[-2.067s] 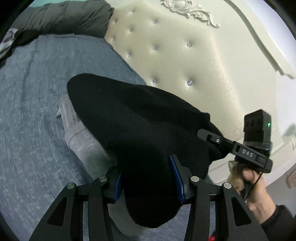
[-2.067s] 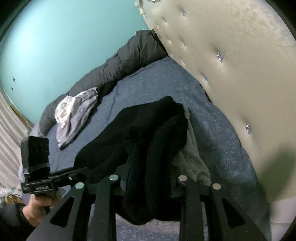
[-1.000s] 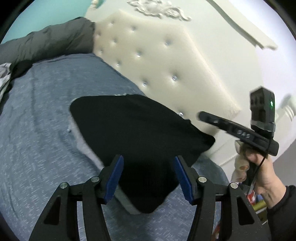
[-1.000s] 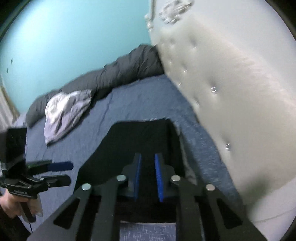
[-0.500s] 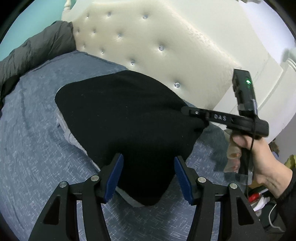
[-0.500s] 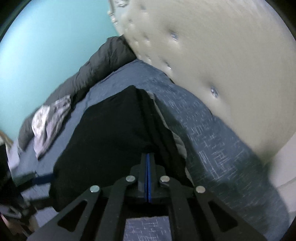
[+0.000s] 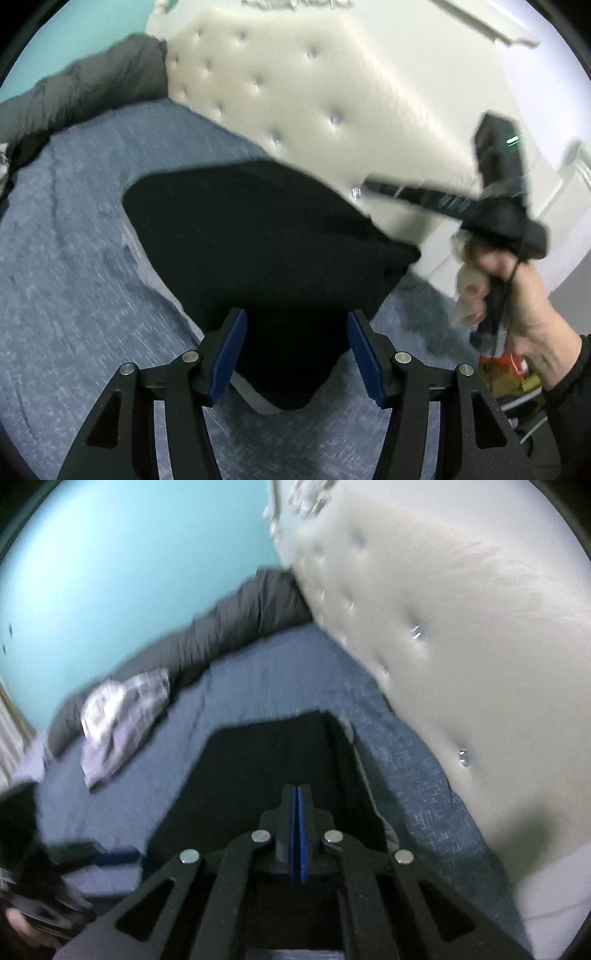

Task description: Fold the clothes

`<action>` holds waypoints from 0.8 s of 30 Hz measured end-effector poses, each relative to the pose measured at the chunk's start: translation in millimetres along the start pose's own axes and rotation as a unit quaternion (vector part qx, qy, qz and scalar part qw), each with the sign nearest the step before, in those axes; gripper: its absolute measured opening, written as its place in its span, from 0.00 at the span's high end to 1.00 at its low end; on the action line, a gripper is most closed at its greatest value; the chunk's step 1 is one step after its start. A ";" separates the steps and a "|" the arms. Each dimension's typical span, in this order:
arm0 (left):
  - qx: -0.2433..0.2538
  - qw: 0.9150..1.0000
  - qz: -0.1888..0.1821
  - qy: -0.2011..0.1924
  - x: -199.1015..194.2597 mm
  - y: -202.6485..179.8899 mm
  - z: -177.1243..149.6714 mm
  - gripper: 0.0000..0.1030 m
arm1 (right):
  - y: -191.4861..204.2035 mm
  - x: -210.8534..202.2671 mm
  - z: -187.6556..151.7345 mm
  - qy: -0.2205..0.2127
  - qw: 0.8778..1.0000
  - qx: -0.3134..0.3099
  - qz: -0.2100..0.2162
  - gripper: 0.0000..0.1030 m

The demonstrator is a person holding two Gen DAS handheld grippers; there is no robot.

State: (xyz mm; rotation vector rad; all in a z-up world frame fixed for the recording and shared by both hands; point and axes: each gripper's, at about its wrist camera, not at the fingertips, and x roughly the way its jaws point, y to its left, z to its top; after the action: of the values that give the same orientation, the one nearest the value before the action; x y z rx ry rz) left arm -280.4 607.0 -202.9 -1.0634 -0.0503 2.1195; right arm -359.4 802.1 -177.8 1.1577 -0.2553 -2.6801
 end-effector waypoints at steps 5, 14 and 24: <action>0.005 1.000 0.011 0.021 10.4 7.2 0.6 0.41 | -26.9 33.1 -8.2 0.038 0.996 0.073 -0.043 1.00; 0.003 0.999 0.016 0.031 19.5 9.3 -9.8 0.42 | -28.4 31.5 -15.0 0.040 0.993 0.084 -0.077 1.00; 0.000 0.999 0.018 0.040 12.9 9.8 -13.7 0.42 | 17.4 -42.3 -47.8 0.004 0.999 0.036 -0.020 1.00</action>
State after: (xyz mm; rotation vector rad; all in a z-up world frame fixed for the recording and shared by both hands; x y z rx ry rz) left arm -281.6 604.3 -223.9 -1.1557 0.0082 2.1073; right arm -293.9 792.7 -176.5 1.2051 -0.3323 -2.7208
